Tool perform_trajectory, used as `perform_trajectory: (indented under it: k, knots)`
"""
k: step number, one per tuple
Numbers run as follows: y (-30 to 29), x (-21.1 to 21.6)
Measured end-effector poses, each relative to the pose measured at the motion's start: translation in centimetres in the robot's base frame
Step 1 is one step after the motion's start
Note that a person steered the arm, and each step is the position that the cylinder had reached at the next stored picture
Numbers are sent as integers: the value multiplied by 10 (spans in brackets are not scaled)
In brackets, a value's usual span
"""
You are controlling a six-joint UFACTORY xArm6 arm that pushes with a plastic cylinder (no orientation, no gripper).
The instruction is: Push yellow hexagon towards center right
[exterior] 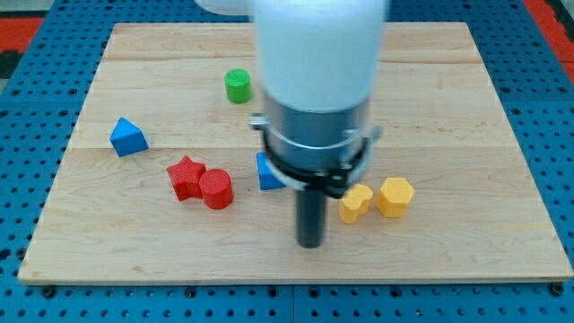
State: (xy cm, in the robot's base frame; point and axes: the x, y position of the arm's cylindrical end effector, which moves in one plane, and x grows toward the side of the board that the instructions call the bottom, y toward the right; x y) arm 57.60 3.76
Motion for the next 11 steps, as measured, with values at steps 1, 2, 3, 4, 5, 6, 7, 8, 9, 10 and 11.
perform_trajectory:
  k: [1,2,3,4,5,6,7,8,9,10,11]
  knots:
    - [59,-10]
    - [101,-17]
    - [83,-24]
    - [63,-30]
    - [61,-47]
    - [45,-61]
    - [9,-69]
    - [39,-87]
    - [92,-90]
    - [106,-77]
    - [89,-46]
